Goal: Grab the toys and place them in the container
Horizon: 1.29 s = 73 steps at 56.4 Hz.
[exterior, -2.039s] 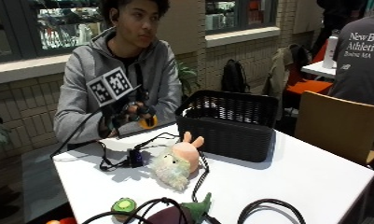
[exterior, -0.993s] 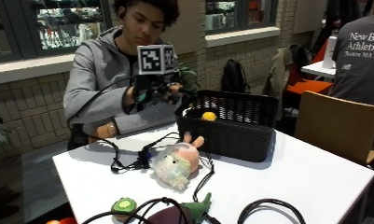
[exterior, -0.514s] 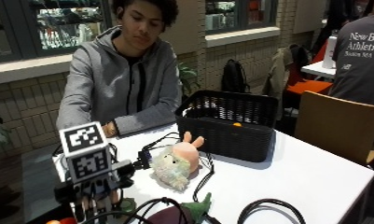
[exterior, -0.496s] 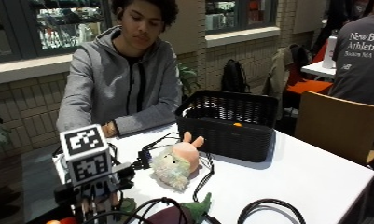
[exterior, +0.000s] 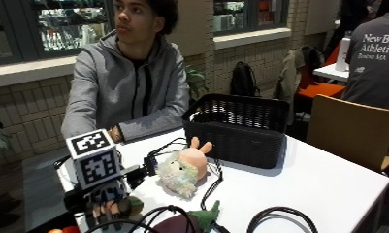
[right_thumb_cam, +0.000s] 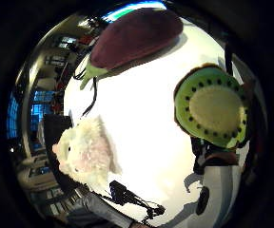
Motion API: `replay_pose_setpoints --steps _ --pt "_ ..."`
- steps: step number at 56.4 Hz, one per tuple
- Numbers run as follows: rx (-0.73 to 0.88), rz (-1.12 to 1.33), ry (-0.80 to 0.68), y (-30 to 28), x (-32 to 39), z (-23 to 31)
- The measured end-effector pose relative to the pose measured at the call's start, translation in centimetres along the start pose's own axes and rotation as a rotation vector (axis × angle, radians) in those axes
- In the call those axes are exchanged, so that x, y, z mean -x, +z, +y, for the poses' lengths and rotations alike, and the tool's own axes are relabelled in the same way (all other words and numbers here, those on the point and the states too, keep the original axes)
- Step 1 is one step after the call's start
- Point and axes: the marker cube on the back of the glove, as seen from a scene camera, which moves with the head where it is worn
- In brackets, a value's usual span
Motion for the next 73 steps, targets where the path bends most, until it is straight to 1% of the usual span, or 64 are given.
replay_pose_setpoints --steps 3,9,15,20,27,32,38,44,48,52,54,58,66,73 --pt "-0.049 -0.016 -0.064 -1.5 1.2 0.5" --pt "-0.145 -0.061 -0.21 -7.0 3.9 0.3" --pt "-0.245 -0.141 -0.343 -9.9 10.3 6.2" --pt "-0.355 -0.084 -0.553 -12.8 16.9 9.1" --pt "-0.354 -0.066 -0.783 -14.4 24.7 13.0" --pt "-0.34 -0.085 -0.837 -14.6 28.6 14.6" --pt "-0.311 -0.101 -0.91 -14.4 31.4 16.1" --pt "-0.285 -0.043 -0.892 -13.7 33.4 16.5" --pt "-0.2 0.014 -0.886 -13.2 33.8 16.6" --pt "-0.097 0.106 -0.858 -12.9 32.9 16.1" --pt "-0.083 0.139 -0.854 -12.9 32.1 15.7" --pt "-0.076 0.105 -0.843 -13.3 30.1 14.9" --pt "-0.053 0.076 -0.696 -13.1 25.2 11.5" --pt "0.066 0.064 -0.557 -10.2 21.3 6.7"
